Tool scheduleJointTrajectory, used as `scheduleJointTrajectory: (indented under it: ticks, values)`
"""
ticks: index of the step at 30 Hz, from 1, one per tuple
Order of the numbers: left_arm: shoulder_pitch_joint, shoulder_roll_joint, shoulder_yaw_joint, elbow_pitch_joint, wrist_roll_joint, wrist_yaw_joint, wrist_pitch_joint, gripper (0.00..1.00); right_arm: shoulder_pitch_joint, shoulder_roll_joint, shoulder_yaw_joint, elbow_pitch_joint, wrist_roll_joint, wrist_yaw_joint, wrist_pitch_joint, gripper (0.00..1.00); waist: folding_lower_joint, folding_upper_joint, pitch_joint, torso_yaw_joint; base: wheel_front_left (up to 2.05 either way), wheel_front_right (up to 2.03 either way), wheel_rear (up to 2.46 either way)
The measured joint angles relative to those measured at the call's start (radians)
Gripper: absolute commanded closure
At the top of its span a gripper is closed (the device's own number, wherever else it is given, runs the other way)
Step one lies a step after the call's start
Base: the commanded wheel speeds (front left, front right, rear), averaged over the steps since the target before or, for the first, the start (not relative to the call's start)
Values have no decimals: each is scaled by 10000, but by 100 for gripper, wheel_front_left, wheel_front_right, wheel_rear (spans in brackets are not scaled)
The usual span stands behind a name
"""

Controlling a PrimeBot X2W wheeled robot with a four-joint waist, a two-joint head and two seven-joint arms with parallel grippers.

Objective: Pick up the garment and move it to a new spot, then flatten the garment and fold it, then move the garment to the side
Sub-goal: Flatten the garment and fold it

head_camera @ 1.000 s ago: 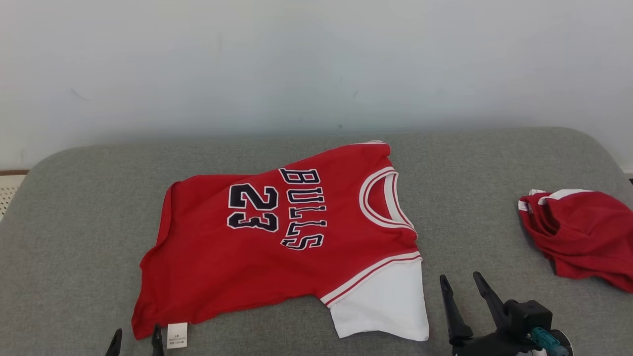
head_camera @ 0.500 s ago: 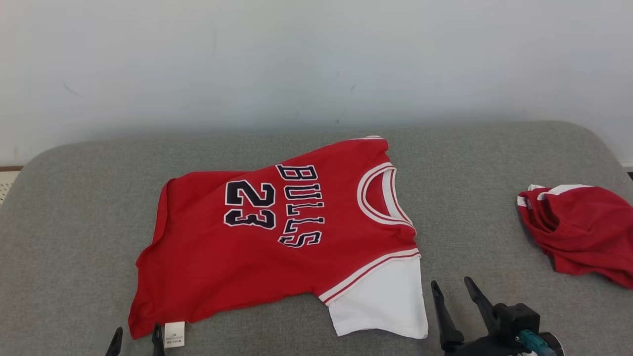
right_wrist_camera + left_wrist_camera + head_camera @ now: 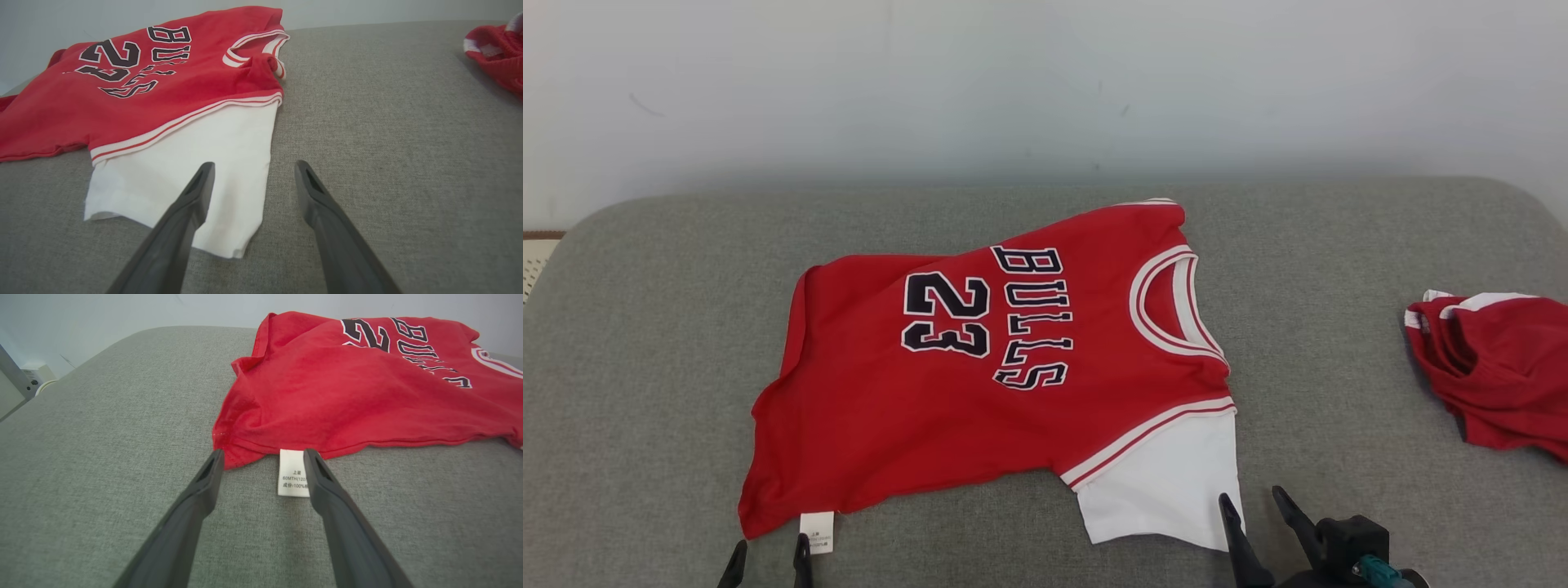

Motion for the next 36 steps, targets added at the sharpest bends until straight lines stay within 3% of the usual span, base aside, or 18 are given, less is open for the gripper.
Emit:
scheduleJointTrajectory:
  ticks: [16, 17, 18, 19, 20, 28, 36]
  values:
    - [-282, -2, -167, -10, -40, 4, 0, 0, -762, 174, 188, 1755, 36, -6, -92, 1, 0, -1, 590, 379, 0, 0, 0]
    - [-304, 0, -171, -12, -40, 6, 0, 0, -781, 178, 234, 1841, 75, -10, -105, 18, 0, -1, 609, 387, 0, 0, 0]
    - [-335, 0, -178, -12, -40, 8, 0, 0, -830, 174, 295, 1975, 96, -10, -130, 51, 0, -1, 624, 394, 0, 0, 0]
    - [-373, -2, -182, -15, -40, 8, 0, 0, -910, 176, 355, 2105, 107, -12, -146, 70, 0, -2, 633, 397, 0, 0, 0]
    - [-401, -2, -192, -23, -40, 8, 0, 0, -959, 178, 382, 2184, 161, -12, -148, 100, 0, -2, 636, 395, 0, 0, 0]
    - [-424, -2, -173, -77, -88, 10, 0, 0, -965, 127, 188, 2079, 297, 29, -96, 100, 0, -2, 642, 256, 0, 0, 0]
    - [-455, -2, -274, -12, -380, -90, 0, 0, -691, -648, -811, 1804, 192, 48, -56, 100, 0, -1, 636, -49, 0, 0, 0]
